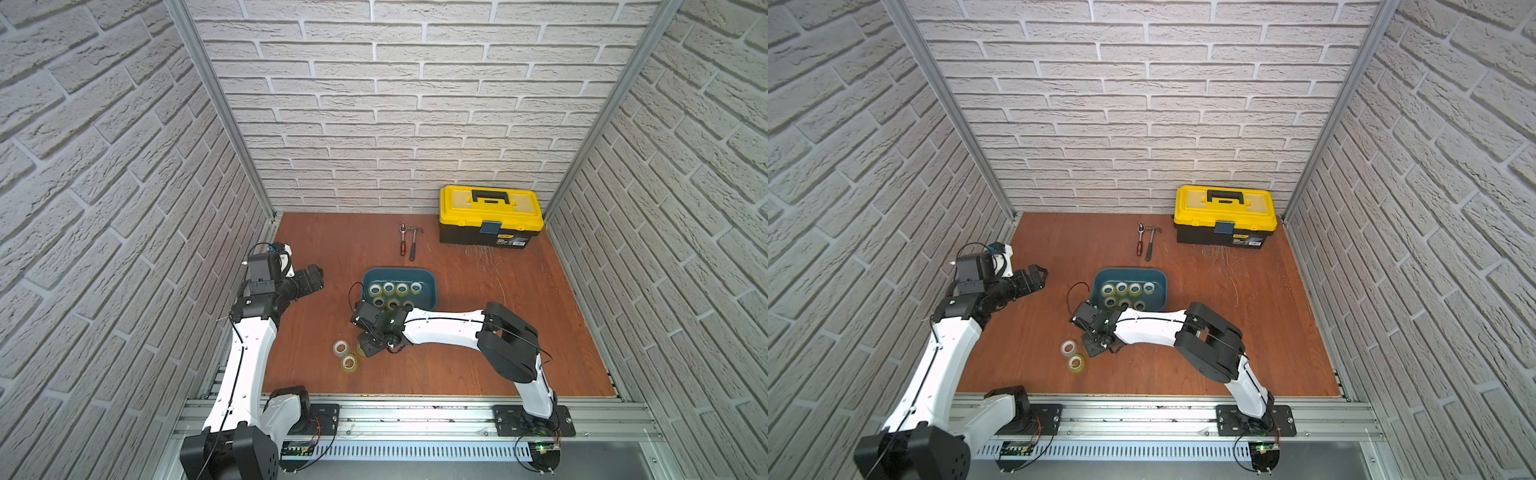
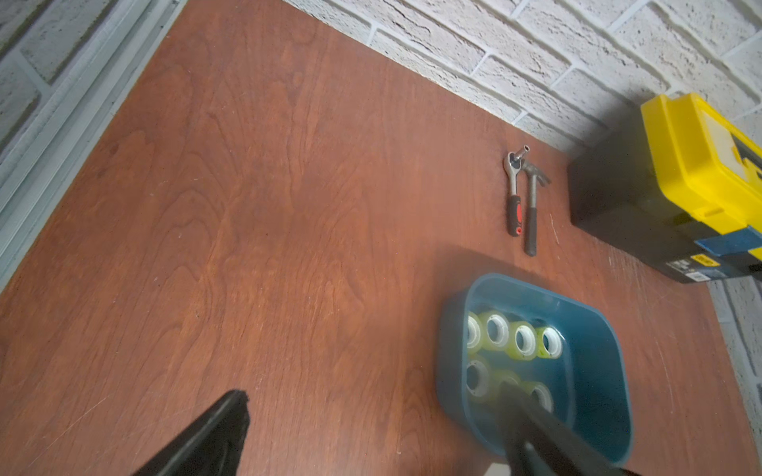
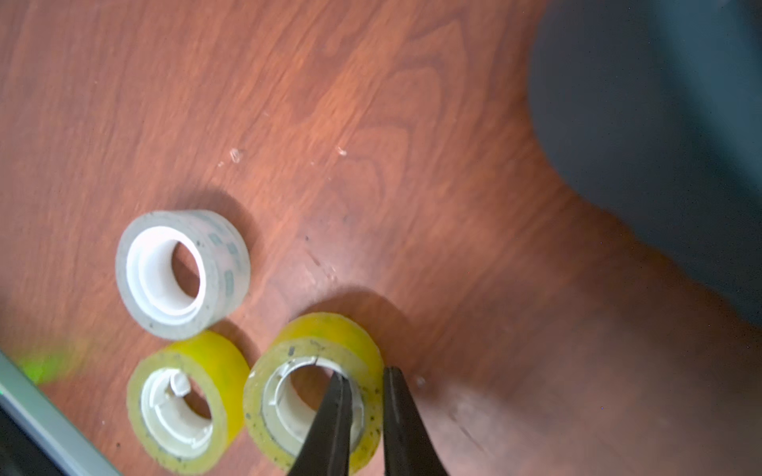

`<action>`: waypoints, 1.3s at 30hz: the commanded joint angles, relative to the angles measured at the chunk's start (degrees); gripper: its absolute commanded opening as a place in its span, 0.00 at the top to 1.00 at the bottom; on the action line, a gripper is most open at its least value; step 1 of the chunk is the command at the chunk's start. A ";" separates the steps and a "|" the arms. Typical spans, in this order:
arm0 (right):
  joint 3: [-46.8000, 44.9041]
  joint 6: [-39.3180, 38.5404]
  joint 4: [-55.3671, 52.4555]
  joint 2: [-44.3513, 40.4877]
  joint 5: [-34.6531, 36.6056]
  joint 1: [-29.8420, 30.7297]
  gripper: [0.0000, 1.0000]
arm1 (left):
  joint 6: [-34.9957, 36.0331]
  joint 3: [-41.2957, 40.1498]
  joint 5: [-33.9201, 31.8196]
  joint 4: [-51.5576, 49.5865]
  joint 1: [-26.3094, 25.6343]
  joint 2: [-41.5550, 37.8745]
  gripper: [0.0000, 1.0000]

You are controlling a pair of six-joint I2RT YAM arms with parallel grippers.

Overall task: Put the transparent tape into the storage box
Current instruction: Pick up the tape at the center of the board, then place the tape in the storage box.

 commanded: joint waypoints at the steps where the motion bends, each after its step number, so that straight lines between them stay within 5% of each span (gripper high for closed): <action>1: -0.71 -1.75 -0.92 -7.82 2.03 -0.31 0.92 | 1.58 1.06 -3.20 -0.52 -3.11 -0.20 0.02; 16: -0.04 -8.27 -4.61 -17.85 0.53 -10.11 0.97 | 5.01 1.52 -9.07 -2.03 -11.76 -0.47 0.02; 26: 3.42 -10.75 -1.99 -10.77 -6.93 -18.11 0.97 | 5.41 1.61 -10.86 -2.34 -12.48 -0.41 0.02; 39: 5.63 -10.35 -0.18 -3.16 -9.13 -19.92 0.97 | 5.62 2.04 -11.16 -2.69 -12.67 0.21 0.02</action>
